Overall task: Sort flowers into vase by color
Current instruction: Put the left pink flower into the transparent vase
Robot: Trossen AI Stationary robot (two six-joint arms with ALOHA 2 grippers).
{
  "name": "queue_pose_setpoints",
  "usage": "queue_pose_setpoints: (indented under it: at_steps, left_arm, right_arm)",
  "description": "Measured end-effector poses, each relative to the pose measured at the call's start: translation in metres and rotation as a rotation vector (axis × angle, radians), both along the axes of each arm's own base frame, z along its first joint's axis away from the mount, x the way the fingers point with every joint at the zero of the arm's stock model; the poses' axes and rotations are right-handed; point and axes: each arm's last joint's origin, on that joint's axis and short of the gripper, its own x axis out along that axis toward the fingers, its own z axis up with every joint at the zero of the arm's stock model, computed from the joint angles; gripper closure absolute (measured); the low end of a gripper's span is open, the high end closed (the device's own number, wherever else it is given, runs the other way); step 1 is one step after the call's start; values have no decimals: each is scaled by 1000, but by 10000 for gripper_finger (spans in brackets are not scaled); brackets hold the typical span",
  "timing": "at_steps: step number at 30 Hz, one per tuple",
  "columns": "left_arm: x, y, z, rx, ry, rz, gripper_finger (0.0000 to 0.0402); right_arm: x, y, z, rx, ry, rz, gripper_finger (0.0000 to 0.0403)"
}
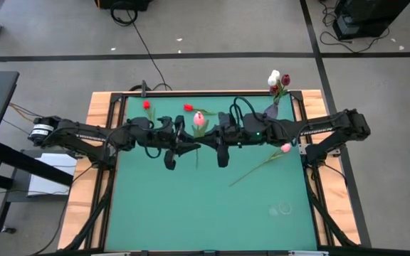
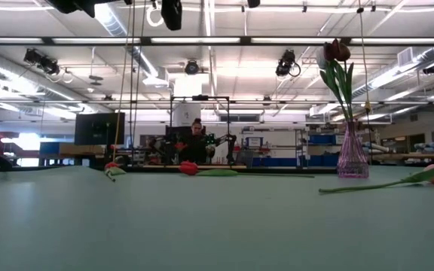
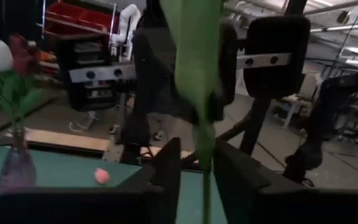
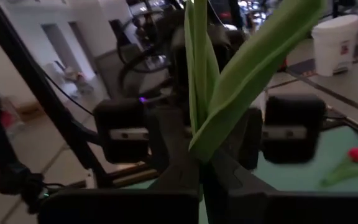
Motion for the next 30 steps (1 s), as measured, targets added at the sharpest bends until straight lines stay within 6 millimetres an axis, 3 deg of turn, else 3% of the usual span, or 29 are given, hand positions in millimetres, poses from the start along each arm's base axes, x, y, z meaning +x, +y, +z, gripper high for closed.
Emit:
queue_pose_setpoints:
  at_steps: [7,11,17,25,30]
  left_arm:
    - [-23,-1,14,54,25,-17,206]
    - [-44,-1,18,101,89,-16,178]
    - [-72,-1,32,119,62,-14,173]
    - [-82,-1,38,133,37,-11,173]
    - [-82,-1,39,134,32,-11,173]
  right_arm:
    - [-21,3,5,-67,107,-142,396]
    - [-44,8,14,-100,159,-189,396]
    - [-80,16,31,-103,180,-214,396]
    - [-119,22,46,-103,178,-217,398]
    - [-137,29,50,-98,195,-18,398]
